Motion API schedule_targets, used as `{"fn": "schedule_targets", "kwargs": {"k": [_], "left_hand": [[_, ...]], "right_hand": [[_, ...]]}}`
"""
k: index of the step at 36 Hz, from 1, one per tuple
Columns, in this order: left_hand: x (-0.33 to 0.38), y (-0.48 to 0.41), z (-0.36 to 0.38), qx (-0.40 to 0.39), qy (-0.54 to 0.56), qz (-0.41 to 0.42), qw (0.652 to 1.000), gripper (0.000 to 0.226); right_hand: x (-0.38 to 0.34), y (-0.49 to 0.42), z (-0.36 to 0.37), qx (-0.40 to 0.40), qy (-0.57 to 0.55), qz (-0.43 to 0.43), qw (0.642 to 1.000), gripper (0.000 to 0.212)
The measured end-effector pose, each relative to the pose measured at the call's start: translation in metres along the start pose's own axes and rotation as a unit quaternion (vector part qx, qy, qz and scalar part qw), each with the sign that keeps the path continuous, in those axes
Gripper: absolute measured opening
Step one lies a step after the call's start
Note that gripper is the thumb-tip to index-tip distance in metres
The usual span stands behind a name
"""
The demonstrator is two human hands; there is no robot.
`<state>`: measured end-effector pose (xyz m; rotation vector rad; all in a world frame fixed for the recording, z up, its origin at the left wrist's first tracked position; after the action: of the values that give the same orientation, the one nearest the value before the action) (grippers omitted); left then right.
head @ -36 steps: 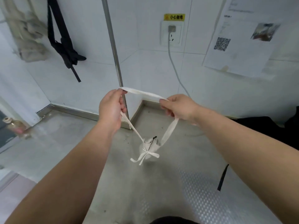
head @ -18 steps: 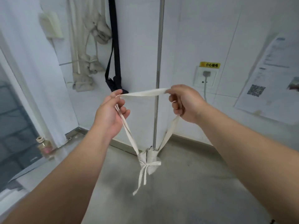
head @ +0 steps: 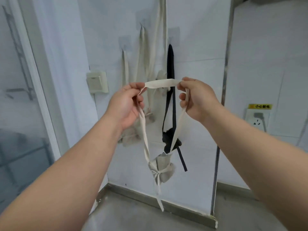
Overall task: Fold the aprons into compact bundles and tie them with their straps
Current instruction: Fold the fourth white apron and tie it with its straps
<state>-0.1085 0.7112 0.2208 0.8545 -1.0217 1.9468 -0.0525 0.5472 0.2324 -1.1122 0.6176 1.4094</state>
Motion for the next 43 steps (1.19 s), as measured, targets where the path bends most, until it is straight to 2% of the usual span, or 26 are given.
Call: {"fn": "schedule_targets", "kwargs": {"k": [3, 6, 13, 18, 21, 24, 26, 28, 30, 36, 41, 43], "left_hand": [[0.028, -0.023, -0.012, -0.027, -0.044, -0.002, 0.999, 0.029], [0.050, -0.041, -0.016, -0.036, -0.150, 0.052, 0.987, 0.029], [0.069, -0.068, -0.013, 0.020, -0.220, 0.124, 0.967, 0.034], [0.085, -0.093, -0.012, 0.058, -0.334, 0.175, 0.924, 0.038], [0.102, -0.110, -0.010, 0.055, -0.369, 0.199, 0.906, 0.038], [0.123, -0.127, -0.006, 0.051, -0.370, 0.226, 0.900, 0.039], [0.144, -0.144, -0.002, 0.062, -0.355, 0.253, 0.898, 0.040], [0.162, -0.155, -0.001, 0.071, -0.347, 0.275, 0.894, 0.040], [0.180, -0.173, 0.001, 0.061, -0.336, 0.295, 0.892, 0.041], [0.203, -0.223, -0.001, 0.033, -0.302, 0.304, 0.903, 0.048], [0.216, -0.263, 0.011, 0.003, -0.279, 0.264, 0.923, 0.049], [0.221, -0.276, 0.017, -0.001, -0.268, 0.258, 0.928, 0.044]], "right_hand": [[-0.018, -0.013, 0.026, -0.004, 0.017, -0.025, 1.000, 0.018], [-0.038, -0.024, 0.048, -0.009, 0.052, -0.060, 0.997, 0.016], [-0.060, -0.039, 0.076, -0.027, 0.087, -0.104, 0.990, 0.018], [-0.073, -0.049, 0.088, -0.043, 0.148, -0.121, 0.981, 0.016], [-0.085, -0.058, 0.099, -0.050, 0.218, -0.161, 0.961, 0.012], [-0.101, -0.070, 0.111, -0.061, 0.274, -0.209, 0.937, 0.015], [-0.110, -0.083, 0.125, -0.072, 0.344, -0.253, 0.901, 0.017], [-0.113, -0.092, 0.139, -0.079, 0.429, -0.296, 0.850, 0.030], [-0.120, -0.104, 0.158, -0.072, 0.451, -0.326, 0.828, 0.044], [-0.144, -0.136, 0.202, -0.027, 0.469, -0.369, 0.802, 0.051], [-0.158, -0.169, 0.228, -0.040, 0.439, -0.323, 0.837, 0.050], [-0.160, -0.179, 0.236, -0.032, 0.435, -0.316, 0.843, 0.043]]}}
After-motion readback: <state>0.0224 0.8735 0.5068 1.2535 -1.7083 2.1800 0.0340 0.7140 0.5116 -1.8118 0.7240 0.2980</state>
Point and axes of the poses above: each hand's wrist, its own y-axis away from the middle knuckle, its own z-axis out of the palm, x = y × z, the point moved 1 cm from there along -y, towards the middle knuckle, and after that the axes turned 4 degrees about x, right-handed, at the moved point
